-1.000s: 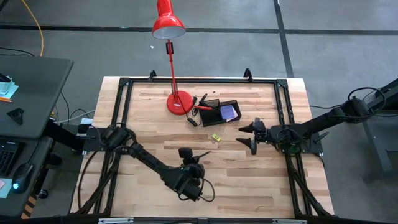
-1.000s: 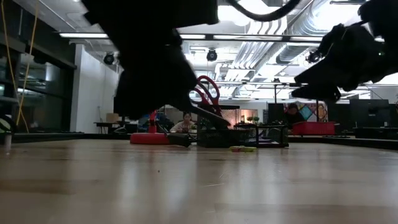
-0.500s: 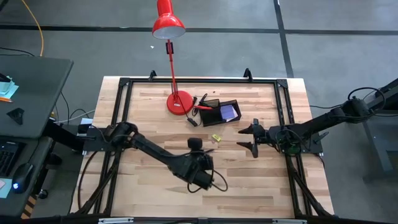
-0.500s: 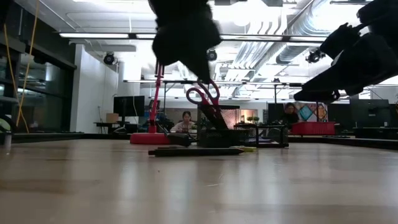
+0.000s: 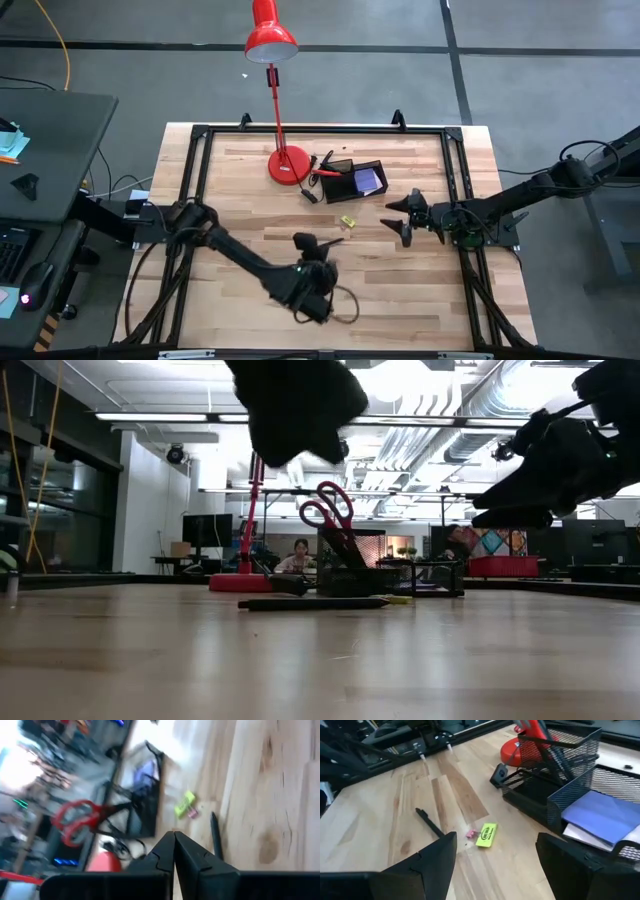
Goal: Pick and place office supplies into organizer
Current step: Put the black pen into the black desk organizer
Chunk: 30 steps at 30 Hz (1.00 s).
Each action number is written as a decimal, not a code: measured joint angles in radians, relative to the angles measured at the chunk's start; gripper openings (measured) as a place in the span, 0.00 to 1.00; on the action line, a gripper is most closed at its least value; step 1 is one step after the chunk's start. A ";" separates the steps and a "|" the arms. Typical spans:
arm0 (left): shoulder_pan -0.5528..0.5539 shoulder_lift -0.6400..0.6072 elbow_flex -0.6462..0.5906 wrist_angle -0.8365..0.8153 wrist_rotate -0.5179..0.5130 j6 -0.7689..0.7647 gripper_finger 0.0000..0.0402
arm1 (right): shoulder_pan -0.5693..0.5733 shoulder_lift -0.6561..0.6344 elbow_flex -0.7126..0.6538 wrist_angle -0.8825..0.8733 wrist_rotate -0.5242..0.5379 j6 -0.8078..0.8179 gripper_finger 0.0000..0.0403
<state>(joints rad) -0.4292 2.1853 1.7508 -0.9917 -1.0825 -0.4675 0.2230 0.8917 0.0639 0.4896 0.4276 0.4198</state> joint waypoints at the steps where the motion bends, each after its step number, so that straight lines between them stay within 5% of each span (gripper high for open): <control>1: -0.014 0.002 0.000 -0.004 -0.033 -0.002 0.01 | 0.000 0.000 0.000 0.000 -0.007 0.000 0.65; 10: -0.048 -0.004 -0.118 0.002 -0.076 -0.351 0.03 | 0.000 0.000 -0.001 -0.003 -0.021 -0.001 0.65; 15: -0.073 -0.015 -0.218 0.165 -0.074 -0.348 0.02 | 0.000 0.000 -0.002 -0.008 -0.021 -0.001 0.65; 19: -0.108 -0.106 -0.311 0.406 -0.086 -0.205 0.02 | 0.000 -0.001 -0.002 -0.017 -0.021 -0.001 0.65; 22: -0.117 -0.182 -0.458 0.791 0.061 0.029 0.03 | 0.000 -0.001 -0.002 -0.027 -0.021 -0.001 0.65; 25: -0.083 -0.246 -0.675 1.365 0.414 0.356 0.04 | 0.000 -0.001 -0.002 -0.034 -0.024 -0.001 0.65; 27: -0.043 -0.313 -0.783 1.468 0.550 0.444 0.06 | 0.000 -0.002 -0.002 -0.037 -0.025 -0.001 0.65; 30: 0.016 -0.387 -0.853 1.479 0.586 0.419 0.10 | 0.000 -0.001 -0.002 -0.051 -0.024 -0.001 0.65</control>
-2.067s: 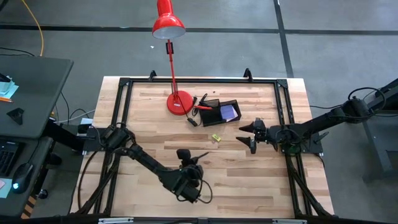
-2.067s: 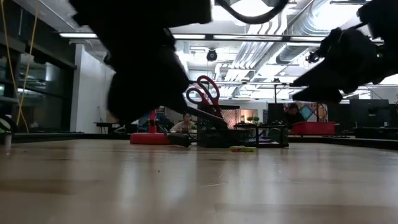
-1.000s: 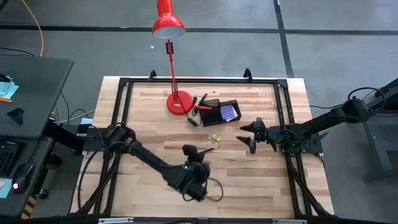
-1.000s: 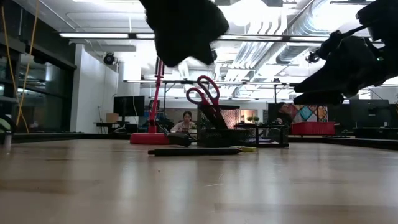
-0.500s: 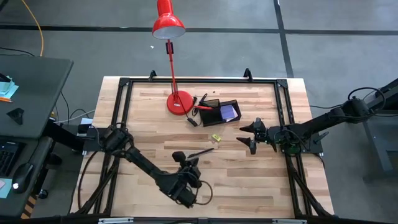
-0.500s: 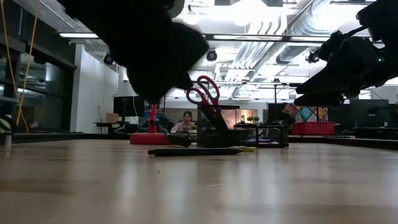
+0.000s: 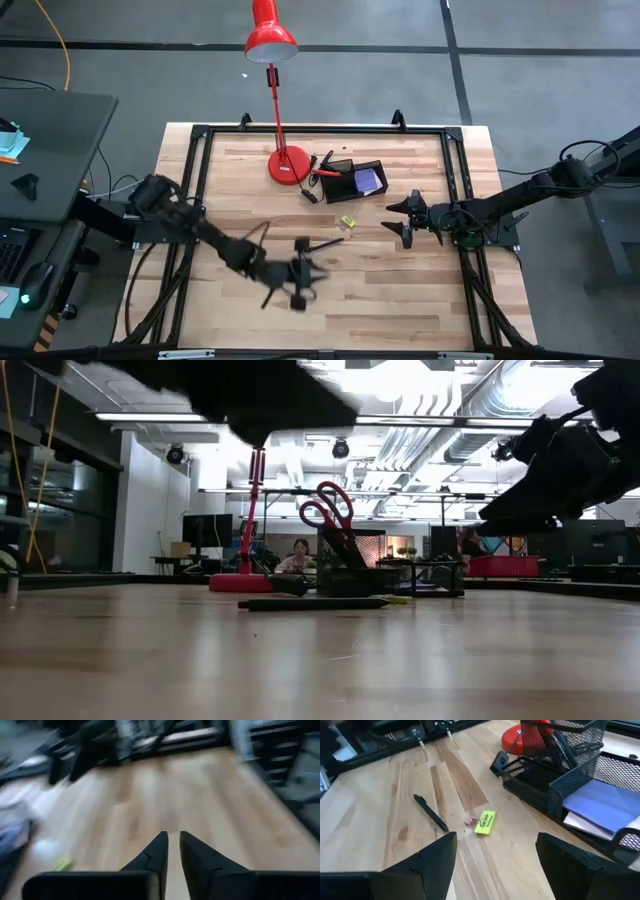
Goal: Pick and place office supplies into organizer
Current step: Put the black pen into the black desk organizer
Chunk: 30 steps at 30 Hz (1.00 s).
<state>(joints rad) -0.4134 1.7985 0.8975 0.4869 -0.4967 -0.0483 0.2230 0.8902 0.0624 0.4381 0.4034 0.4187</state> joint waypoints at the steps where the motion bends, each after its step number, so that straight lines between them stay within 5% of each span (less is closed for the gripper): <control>1: 0.020 -0.016 -0.018 -0.018 -0.003 -0.020 0.12 | 0.000 0.002 0.000 -0.003 0.000 0.000 0.65; 7: 0.150 -0.059 -0.148 0.014 0.121 -0.198 0.17 | 0.000 0.000 0.000 -0.038 0.000 0.000 0.65; 14: 0.141 -0.065 -0.322 0.321 -0.072 -0.248 0.20 | 0.000 0.000 0.000 -0.074 0.000 0.000 0.65; 27: 0.089 -0.043 -0.395 0.460 -0.239 -0.224 0.20 | 0.000 -0.001 0.000 -0.120 0.003 0.000 0.65; 30: 0.085 -0.039 -0.396 0.495 -0.195 -0.195 0.20 | 0.000 -0.001 0.000 -0.121 0.003 0.000 0.65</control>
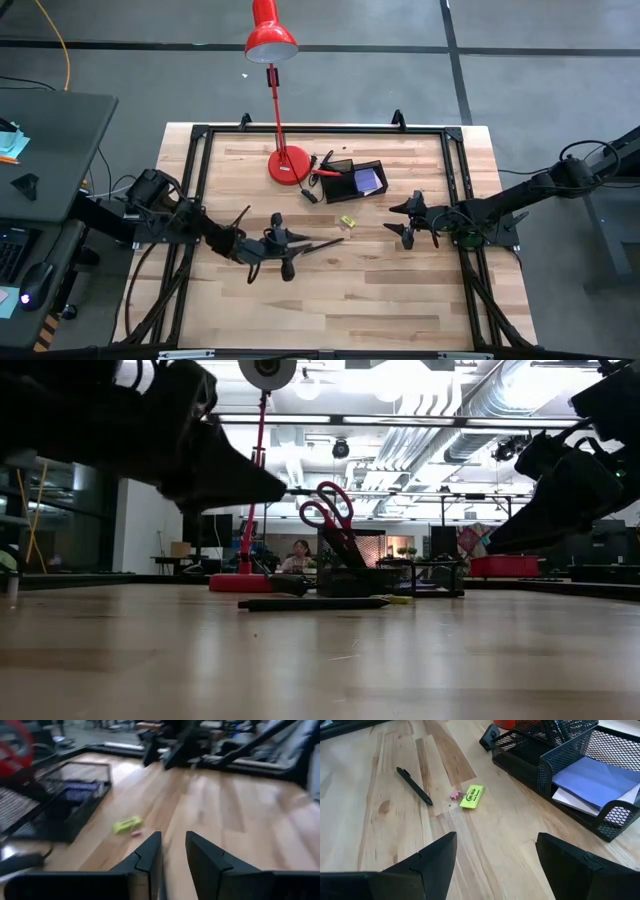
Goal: Pick and place office supplies into organizer
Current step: Put the black pen into the black desk organizer
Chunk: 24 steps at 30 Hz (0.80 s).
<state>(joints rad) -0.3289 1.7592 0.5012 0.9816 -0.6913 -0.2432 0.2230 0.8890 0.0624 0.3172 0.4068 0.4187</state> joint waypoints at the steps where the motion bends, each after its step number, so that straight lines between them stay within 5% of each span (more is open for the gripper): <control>1: 0.001 0.000 0.000 0.014 0.020 0.014 0.20 | 0.000 0.000 0.000 0.000 0.000 0.000 0.65; 24: 0.008 0.253 0.006 0.207 0.053 0.003 0.21 | 0.000 0.000 0.000 -0.002 -0.004 0.000 0.65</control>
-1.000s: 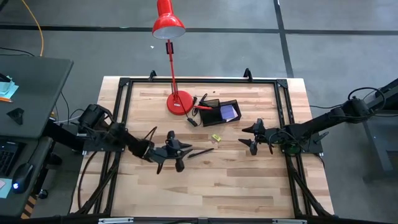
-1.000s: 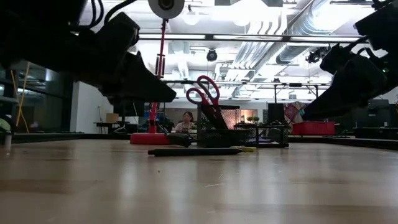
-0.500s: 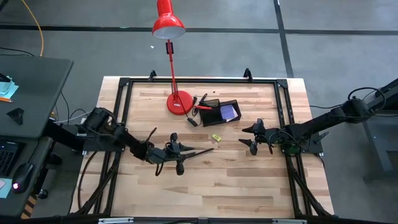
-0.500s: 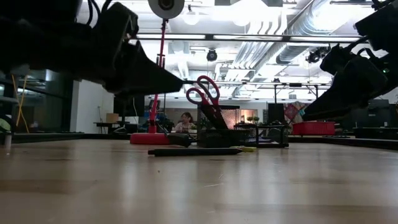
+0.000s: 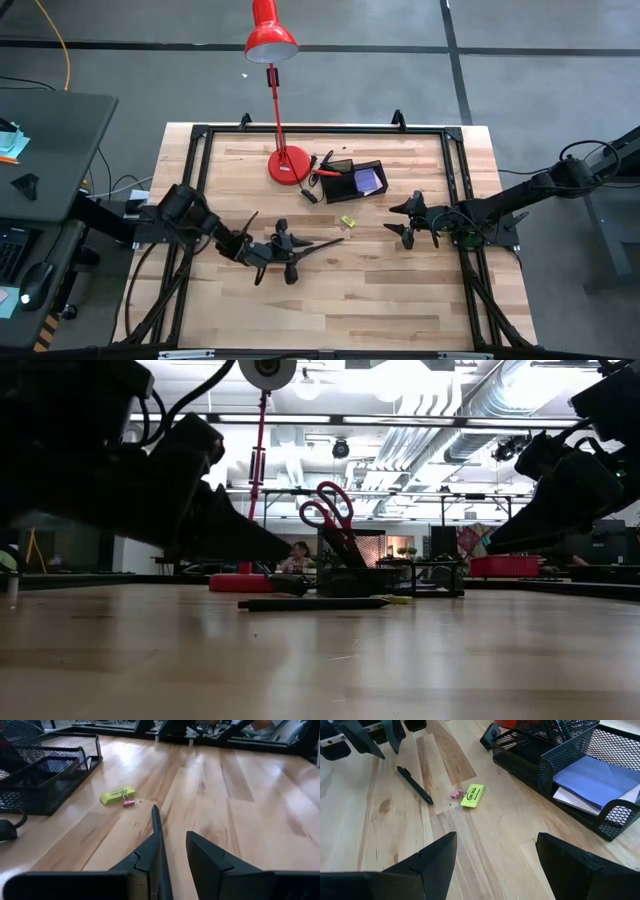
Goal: Pick and place office supplies into organizer
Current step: Put the black pen into the black desk organizer
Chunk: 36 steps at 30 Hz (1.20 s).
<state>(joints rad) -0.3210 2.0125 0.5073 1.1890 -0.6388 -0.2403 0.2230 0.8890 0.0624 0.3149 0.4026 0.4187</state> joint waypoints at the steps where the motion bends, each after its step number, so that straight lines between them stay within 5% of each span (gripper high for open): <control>1: 0.000 0.007 0.003 0.001 0.000 0.002 0.22 | 0.000 0.000 0.000 0.000 0.000 0.000 0.65; 11: 0.000 0.036 0.004 0.045 -0.010 0.003 0.45 | 0.000 0.000 0.000 -0.004 0.001 0.000 0.65; 15: -0.001 0.036 0.026 0.019 -0.063 -0.129 0.50 | 0.000 0.000 0.000 -0.004 0.001 0.000 0.65; 36: -0.019 0.035 0.229 -0.568 -0.165 -0.263 0.51 | 0.000 0.000 0.000 -0.005 0.005 0.000 0.65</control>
<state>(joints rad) -0.3405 2.0476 0.7367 0.6212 -0.8034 -0.5028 0.2227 0.8890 0.0628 0.3103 0.4072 0.4187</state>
